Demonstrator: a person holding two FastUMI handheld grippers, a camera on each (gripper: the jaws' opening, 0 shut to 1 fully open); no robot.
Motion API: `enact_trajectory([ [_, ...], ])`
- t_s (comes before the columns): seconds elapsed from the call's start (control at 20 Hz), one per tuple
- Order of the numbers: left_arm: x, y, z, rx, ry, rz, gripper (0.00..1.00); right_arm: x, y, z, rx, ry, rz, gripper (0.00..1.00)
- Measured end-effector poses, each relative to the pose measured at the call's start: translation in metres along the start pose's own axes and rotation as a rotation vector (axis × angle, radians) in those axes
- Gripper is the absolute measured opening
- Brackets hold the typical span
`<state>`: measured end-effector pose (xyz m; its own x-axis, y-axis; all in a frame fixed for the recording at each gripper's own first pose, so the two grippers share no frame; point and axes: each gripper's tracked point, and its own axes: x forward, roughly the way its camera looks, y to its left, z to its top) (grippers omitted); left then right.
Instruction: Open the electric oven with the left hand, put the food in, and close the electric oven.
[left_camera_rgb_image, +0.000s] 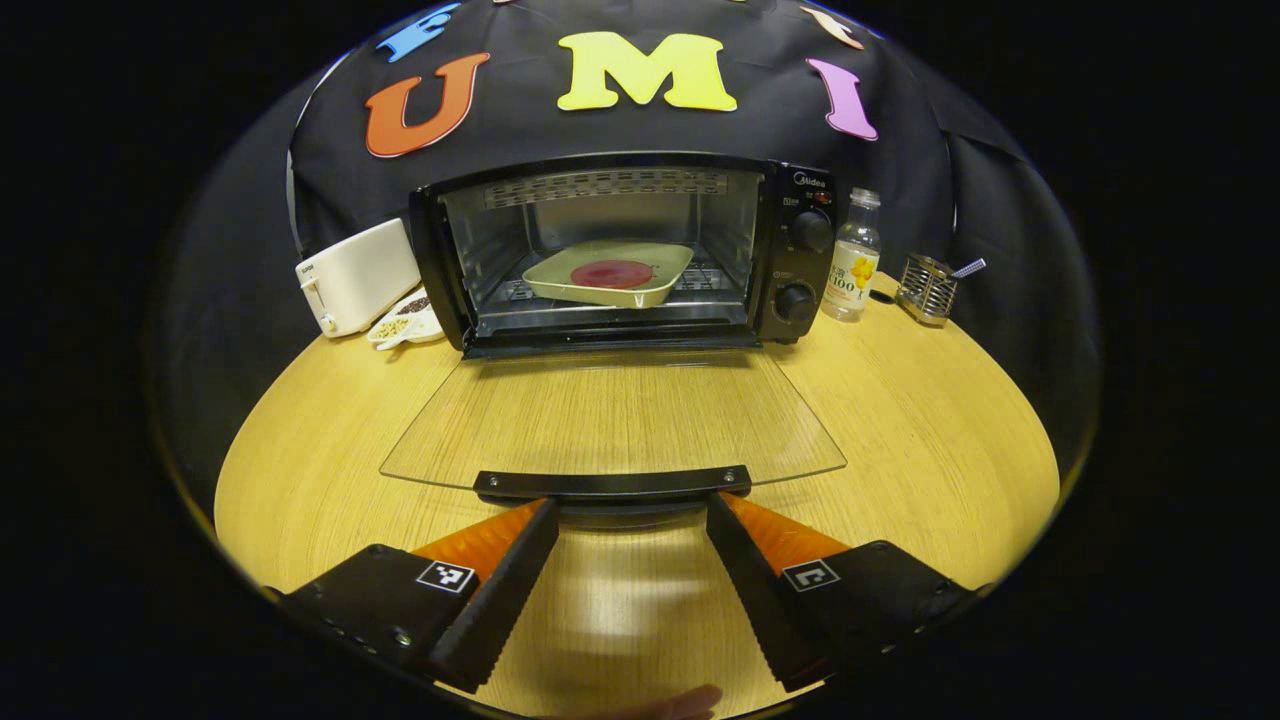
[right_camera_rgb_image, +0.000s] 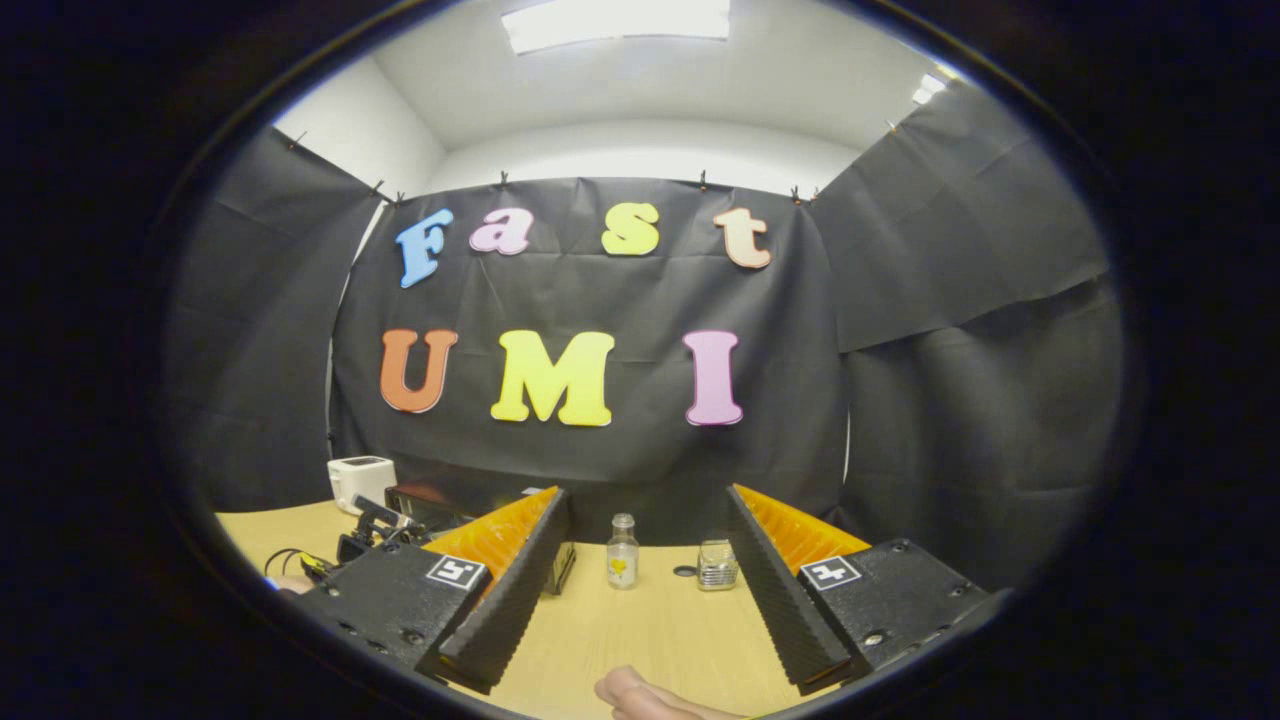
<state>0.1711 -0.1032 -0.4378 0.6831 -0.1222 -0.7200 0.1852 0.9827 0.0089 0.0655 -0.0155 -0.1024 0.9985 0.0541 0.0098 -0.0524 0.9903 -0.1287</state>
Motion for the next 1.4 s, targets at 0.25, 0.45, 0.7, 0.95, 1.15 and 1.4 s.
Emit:
enact_trajectory([
  [0.25, -0.011, 0.003, 0.026, 0.011, -0.061, 0.001, 0.96, -0.004, -0.007, -0.001, -0.016, 0.017, -0.024, 0.99],
  [0.45, -0.018, 0.007, 0.053, 0.025, -0.144, 0.002, 0.96, 0.0, -0.008, -0.008, 0.003, 0.047, -0.03, 0.99],
  [0.7, -0.022, 0.011, 0.07, 0.056, -0.172, 0.022, 0.96, 0.016, -0.009, -0.024, 0.004, 0.088, -0.028, 0.99],
  [0.95, -0.025, 0.014, 0.106, 0.106, -0.251, 0.042, 0.96, 0.028, -0.004, -0.04, 0.015, 0.132, -0.005, 0.99],
  [1.15, -0.021, 0.016, 0.136, 0.13, -0.321, 0.058, 0.97, 0.032, -0.004, -0.046, 0.007, 0.135, -0.005, 0.99],
  [1.4, 0.005, 0.026, 0.151, 0.117, -0.341, 0.082, 0.96, 0.038, -0.011, -0.042, 0.001, 0.108, -0.038, 0.99],
])
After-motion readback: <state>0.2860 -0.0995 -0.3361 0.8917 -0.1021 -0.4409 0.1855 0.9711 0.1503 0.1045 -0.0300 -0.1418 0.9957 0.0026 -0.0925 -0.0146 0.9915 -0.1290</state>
